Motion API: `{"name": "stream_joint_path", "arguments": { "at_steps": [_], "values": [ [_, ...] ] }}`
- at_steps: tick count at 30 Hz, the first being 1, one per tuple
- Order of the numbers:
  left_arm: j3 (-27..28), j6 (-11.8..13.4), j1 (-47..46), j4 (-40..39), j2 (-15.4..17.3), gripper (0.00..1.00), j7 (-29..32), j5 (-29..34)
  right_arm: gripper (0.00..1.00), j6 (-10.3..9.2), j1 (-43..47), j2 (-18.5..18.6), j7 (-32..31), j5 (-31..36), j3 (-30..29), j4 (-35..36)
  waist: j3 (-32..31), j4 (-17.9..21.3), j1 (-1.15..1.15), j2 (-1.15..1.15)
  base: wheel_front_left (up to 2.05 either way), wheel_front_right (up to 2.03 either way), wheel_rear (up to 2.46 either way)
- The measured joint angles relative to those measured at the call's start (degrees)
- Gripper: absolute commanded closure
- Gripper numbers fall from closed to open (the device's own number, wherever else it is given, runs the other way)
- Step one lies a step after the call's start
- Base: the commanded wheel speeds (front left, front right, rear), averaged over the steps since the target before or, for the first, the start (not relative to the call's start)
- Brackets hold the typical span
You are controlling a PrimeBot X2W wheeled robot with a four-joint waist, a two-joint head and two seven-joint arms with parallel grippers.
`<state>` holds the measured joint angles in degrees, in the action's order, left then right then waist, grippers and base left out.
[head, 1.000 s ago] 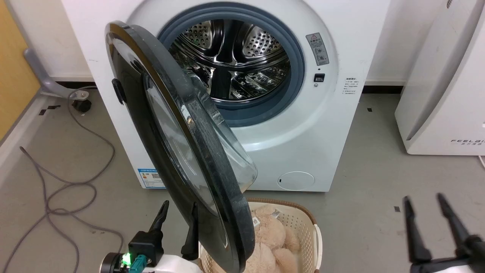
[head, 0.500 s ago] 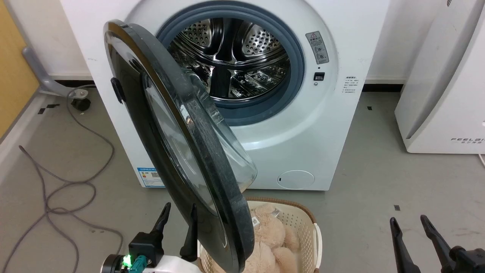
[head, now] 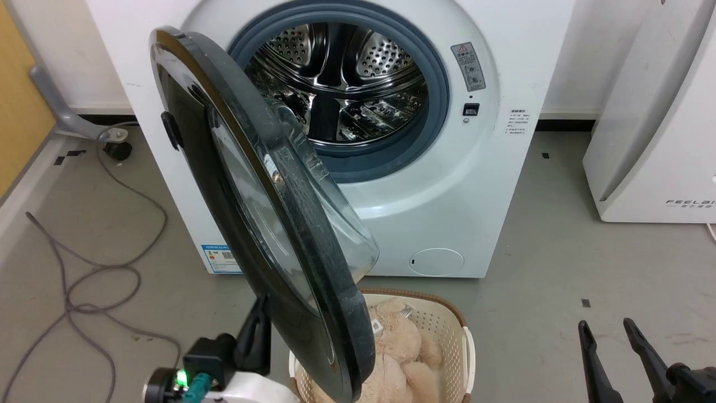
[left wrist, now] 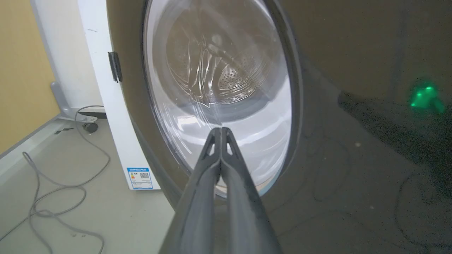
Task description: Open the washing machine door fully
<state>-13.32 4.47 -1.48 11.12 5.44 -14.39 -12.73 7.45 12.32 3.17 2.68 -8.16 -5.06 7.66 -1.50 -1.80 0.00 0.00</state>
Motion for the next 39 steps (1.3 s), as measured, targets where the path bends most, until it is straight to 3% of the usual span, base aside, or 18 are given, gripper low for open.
{"name": "stream_joint_path", "arguments": {
  "at_steps": [7,15,23,31,39],
  "values": [
    [1.5,0.3,-0.3,-9.9,0.8,1.00,0.5,-1.5,0.00,0.00,0.0,0.0,0.0,-0.5,-0.1,0.0,0.2,-0.2,0.00,0.00,0.00,0.00,0.00],
    [3.0,1.4,-1.2,-28.4,0.8,1.00,-0.3,-0.3,0.00,0.00,0.0,0.0,0.5,-1.0,0.1,-0.3,0.5,-0.3,0.00,0.00,0.00,0.00,0.00],
    [-0.8,-2.1,-2.7,-42.9,-0.5,1.00,-0.4,-0.7,0.00,0.00,0.0,0.0,0.8,-1.2,0.1,-0.9,0.8,-0.2,0.00,0.00,0.00,0.00,0.00],
    [-9.9,-6.9,-2.6,-45.6,-1.0,1.00,0.7,-3.4,0.00,0.00,0.0,0.0,1.0,-1.5,-0.2,-1.6,0.6,-0.2,0.00,0.00,0.00,0.00,0.00],
    [-21.3,-9.2,0.7,-37.2,-0.8,1.00,9.9,-6.2,0.00,0.00,-0.1,0.0,1.0,-1.7,-0.1,-2.1,1.0,-0.2,0.00,0.00,0.00,0.00,0.00]
  ]
}}
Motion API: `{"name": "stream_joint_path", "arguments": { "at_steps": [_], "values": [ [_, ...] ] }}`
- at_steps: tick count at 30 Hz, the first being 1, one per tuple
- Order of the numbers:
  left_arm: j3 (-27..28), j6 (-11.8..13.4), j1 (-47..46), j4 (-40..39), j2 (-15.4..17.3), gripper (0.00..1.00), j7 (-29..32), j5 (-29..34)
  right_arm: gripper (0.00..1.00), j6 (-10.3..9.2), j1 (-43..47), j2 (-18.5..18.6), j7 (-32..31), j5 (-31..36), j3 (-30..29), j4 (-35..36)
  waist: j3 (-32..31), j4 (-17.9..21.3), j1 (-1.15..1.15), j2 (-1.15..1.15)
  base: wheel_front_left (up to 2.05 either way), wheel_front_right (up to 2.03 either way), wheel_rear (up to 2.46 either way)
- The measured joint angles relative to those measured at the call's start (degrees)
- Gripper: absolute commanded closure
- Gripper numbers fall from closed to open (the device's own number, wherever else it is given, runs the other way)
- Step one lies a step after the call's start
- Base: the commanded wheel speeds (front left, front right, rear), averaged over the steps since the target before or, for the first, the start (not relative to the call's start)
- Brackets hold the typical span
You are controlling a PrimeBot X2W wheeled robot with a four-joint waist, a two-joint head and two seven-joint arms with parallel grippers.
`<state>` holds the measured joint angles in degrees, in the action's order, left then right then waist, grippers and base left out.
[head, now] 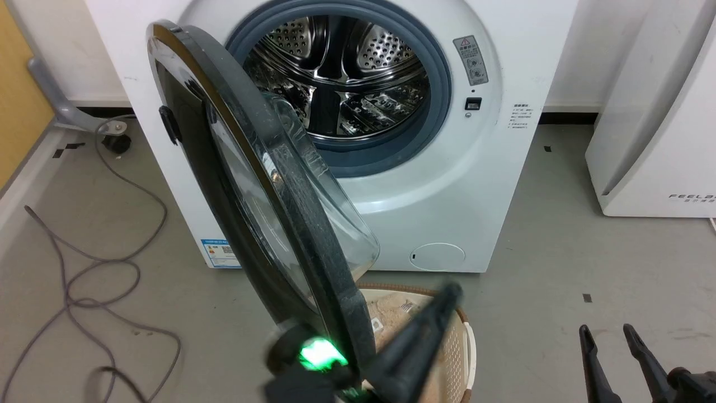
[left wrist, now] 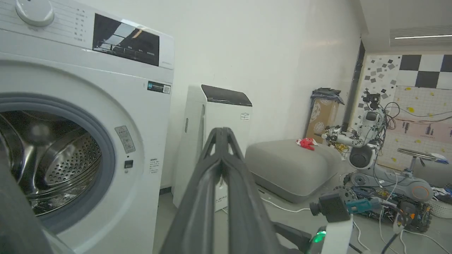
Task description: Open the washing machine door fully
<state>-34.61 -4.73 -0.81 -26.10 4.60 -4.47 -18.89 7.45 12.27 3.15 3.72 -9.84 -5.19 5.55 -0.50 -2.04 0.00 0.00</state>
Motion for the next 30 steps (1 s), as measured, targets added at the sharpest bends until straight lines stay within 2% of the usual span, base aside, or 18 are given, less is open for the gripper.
{"name": "stream_joint_path", "arguments": {
  "at_steps": [6,10,20,30],
  "values": [
    [-3.2,0.1,1.5,9.3,0.0,1.00,3.5,-0.8,0.00,0.00,-0.8,0.0,0.4,-0.8,0.2,-0.6,0.5,0.2,0.00,0.00,0.00,0.00,0.00],
    [-3.3,1.2,1.1,15.1,-0.1,1.00,4.5,-0.3,0.00,0.00,-1.2,0.0,0.5,-0.8,0.6,-1.2,0.6,0.5,0.00,0.00,0.00,0.00,0.00],
    [-0.1,7.6,-4.6,26.2,-0.9,1.00,3.1,1.4,0.00,0.00,-1.6,0.0,1.0,-0.9,0.8,-2.0,1.1,1.3,-0.01,0.00,0.00,0.00,0.00],
    [1.2,11.9,-5.6,28.4,-1.5,1.00,1.9,1.5,0.00,0.00,-2.1,0.0,1.0,-0.9,0.3,-2.2,0.7,1.0,-0.01,0.00,0.00,0.00,0.00]
  ]
}}
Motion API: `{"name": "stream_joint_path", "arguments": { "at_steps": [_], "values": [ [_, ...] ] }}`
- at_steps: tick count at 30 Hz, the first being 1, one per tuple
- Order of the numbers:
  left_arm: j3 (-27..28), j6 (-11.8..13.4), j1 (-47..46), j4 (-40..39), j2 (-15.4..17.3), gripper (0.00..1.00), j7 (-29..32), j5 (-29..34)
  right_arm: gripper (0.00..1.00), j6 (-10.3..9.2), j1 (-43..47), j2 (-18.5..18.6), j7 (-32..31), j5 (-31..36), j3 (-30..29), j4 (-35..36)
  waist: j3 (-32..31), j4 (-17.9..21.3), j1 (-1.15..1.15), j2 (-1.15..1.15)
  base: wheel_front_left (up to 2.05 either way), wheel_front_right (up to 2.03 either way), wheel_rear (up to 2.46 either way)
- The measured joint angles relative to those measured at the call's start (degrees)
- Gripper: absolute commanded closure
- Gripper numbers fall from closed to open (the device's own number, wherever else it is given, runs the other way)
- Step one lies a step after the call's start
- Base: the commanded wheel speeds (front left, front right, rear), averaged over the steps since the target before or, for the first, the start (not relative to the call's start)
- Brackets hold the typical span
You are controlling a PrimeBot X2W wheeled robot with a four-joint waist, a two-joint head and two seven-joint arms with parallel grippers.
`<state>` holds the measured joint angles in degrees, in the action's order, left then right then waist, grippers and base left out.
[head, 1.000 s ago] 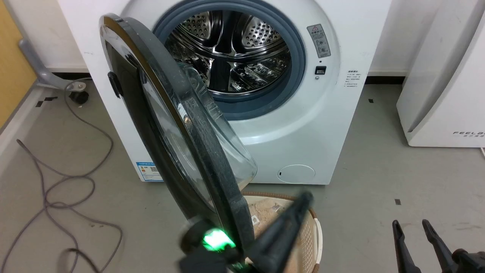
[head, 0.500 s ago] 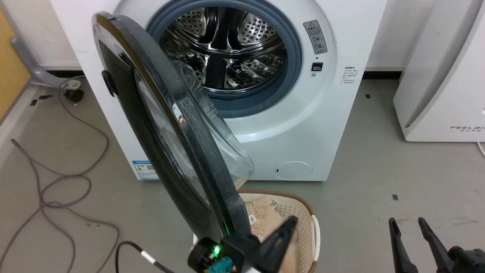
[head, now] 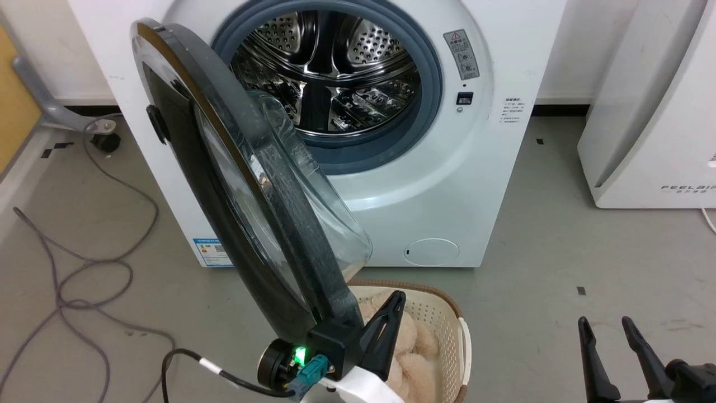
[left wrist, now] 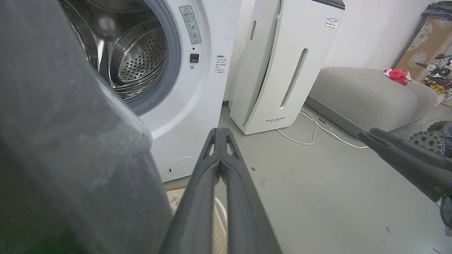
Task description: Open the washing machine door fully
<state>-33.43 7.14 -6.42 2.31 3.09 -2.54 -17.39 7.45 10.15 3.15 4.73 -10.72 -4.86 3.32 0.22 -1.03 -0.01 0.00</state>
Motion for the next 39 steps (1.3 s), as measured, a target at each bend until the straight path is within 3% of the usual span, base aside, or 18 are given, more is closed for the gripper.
{"name": "stream_joint_path", "arguments": {
  "at_steps": [15,25,32,39],
  "values": [
    [1.7,4.3,7.3,-4.9,1.9,1.00,-1.6,-0.5,0.00,0.00,0.3,0.0,-1.2,1.6,-0.1,1.4,-1.7,-5.1,0.00,0.00,0.00,0.00,0.00],
    [5.1,10.0,15.0,-12.7,3.9,1.00,-3.2,-0.9,0.00,0.00,1.3,0.0,-1.2,1.6,-0.7,2.1,-2.4,-11.8,0.00,0.00,0.00,0.00,0.00],
    [10.1,13.1,16.7,-14.0,5.1,1.00,-5.8,-1.3,0.00,0.00,1.3,-0.1,-1.6,1.6,-0.9,2.9,-1.8,-17.2,0.01,0.00,0.00,0.00,0.00],
    [15.4,13.5,16.6,-12.1,7.4,1.00,-8.4,-2.5,0.00,0.00,1.3,-0.1,-1.9,1.6,-0.6,3.3,-0.5,-20.1,0.01,0.00,0.00,0.00,0.00]
  ]
}}
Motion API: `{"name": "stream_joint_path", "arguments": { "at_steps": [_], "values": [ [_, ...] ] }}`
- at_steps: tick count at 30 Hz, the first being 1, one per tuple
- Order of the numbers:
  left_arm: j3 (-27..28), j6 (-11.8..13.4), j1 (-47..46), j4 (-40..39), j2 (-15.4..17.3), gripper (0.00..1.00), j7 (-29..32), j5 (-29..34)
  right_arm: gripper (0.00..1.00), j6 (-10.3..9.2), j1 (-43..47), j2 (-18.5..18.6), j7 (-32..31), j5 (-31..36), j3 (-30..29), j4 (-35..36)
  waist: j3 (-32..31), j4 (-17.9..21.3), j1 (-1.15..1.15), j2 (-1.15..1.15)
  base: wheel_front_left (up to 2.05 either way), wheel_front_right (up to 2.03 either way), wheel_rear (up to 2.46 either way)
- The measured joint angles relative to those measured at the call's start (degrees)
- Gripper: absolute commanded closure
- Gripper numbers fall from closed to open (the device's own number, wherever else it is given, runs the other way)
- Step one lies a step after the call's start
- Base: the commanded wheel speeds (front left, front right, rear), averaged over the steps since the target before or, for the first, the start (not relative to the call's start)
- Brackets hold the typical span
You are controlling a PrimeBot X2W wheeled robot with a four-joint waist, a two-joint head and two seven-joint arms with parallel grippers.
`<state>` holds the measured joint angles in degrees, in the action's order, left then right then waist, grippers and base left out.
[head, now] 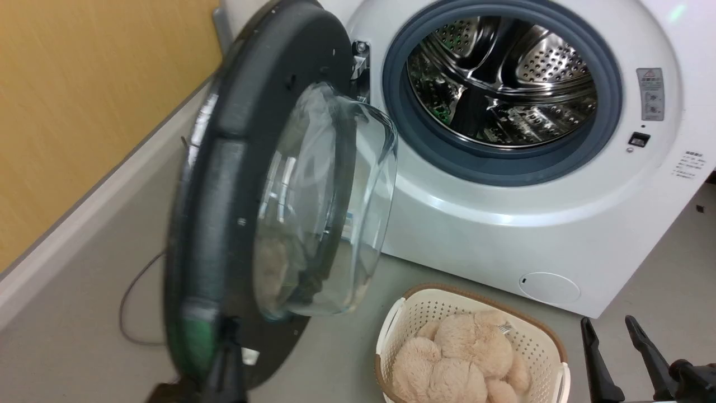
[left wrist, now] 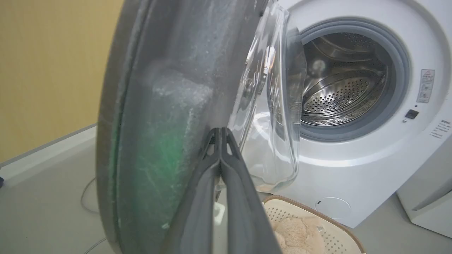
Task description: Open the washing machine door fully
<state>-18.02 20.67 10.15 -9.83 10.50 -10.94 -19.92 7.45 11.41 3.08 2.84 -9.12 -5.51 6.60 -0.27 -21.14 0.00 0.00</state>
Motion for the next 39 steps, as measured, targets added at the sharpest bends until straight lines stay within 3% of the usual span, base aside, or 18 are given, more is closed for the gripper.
{"name": "stream_joint_path", "arguments": {
  "at_steps": [9,16,24,32,39],
  "values": [
    [8.9,-0.2,-5.8,7.1,4.9,1.00,-1.7,-2.3,0.00,0.00,-0.2,0.0,-0.2,0.0,0.4,-0.1,1.3,1.7,0.00,0.00,0.00,0.00,0.00],
    [17.5,-4.3,-11.9,17.8,7.0,1.00,-3.1,-9.3,0.00,0.00,-0.6,0.0,-0.1,-0.1,0.8,-1.2,2.0,4.5,0.00,0.00,0.00,0.00,0.00],
    [23.2,-9.2,-19.5,31.0,10.2,1.00,-3.7,-9.7,0.00,0.00,-2.4,0.0,0.1,0.0,0.9,-1.4,3.4,7.0,0.00,0.00,0.00,0.00,0.00],
    [28.9,-11.6,-22.2,35.7,9.8,1.00,-3.7,-6.1,0.00,0.00,-2.5,0.0,0.1,0.0,0.8,-1.6,3.7,8.0,0.00,0.00,0.00,0.00,0.00],
    [31.5,-12.8,-18.8,31.9,7.3,1.00,-3.7,-1.6,0.00,0.00,-2.4,0.0,0.1,-0.1,0.4,-2.3,1.5,8.0,0.00,0.00,0.00,0.00,0.00]
  ]
}}
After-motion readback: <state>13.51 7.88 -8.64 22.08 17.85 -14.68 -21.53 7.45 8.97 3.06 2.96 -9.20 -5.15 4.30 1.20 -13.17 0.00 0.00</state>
